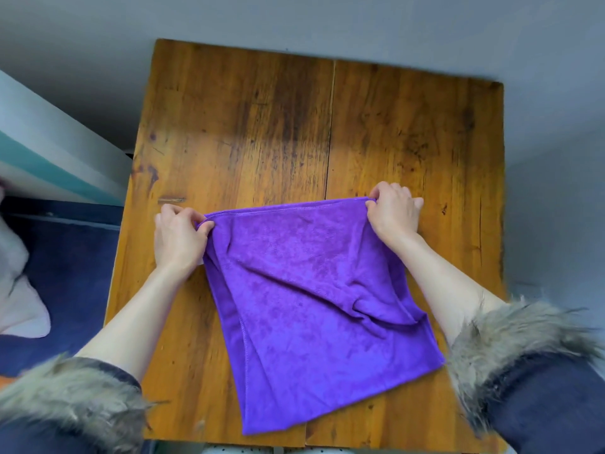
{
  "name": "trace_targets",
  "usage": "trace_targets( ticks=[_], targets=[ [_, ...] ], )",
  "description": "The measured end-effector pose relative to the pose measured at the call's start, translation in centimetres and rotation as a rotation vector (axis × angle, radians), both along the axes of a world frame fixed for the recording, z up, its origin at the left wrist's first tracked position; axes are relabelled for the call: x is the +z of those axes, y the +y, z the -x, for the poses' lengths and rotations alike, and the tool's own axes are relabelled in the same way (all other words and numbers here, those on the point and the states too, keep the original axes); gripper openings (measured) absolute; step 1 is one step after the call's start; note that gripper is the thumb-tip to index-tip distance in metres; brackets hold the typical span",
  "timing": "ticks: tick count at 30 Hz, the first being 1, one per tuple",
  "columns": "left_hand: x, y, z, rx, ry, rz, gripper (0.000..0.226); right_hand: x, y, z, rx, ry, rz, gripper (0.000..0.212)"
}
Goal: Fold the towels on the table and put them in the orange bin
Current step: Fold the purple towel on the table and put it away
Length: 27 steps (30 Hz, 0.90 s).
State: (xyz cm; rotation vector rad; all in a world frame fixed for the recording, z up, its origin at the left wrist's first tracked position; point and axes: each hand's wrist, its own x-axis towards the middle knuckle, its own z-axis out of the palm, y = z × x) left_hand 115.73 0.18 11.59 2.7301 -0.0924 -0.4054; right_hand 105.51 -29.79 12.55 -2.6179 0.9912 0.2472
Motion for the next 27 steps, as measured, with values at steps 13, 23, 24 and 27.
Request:
trace_targets(
  ticks=[13, 23, 24, 27],
  targets=[
    [-0.1, 0.0, -1.3, 0.223, 0.178, 0.260, 0.009, -0.5, -2.6, -0.1, -0.148, -0.115, -0.272, 0.011],
    [0.7, 0.8, -0.8, 0.284, 0.235, 0.466, 0.010, -0.2, -3.2, -0.2, -0.201, -0.144, -0.442, 0.007],
    [0.9, 0.8, -0.7, 0.283, 0.226, 0.471, 0.012, 0.0, -3.2, -0.2, -0.219, -0.164, -0.467, 0.009],
    [1.8, 1.1, -0.5, 0.267, 0.211, 0.487, 0.014, 1.1, -3.6, 0.3, -0.266, -0.226, -0.522, 0.018]
  ],
)
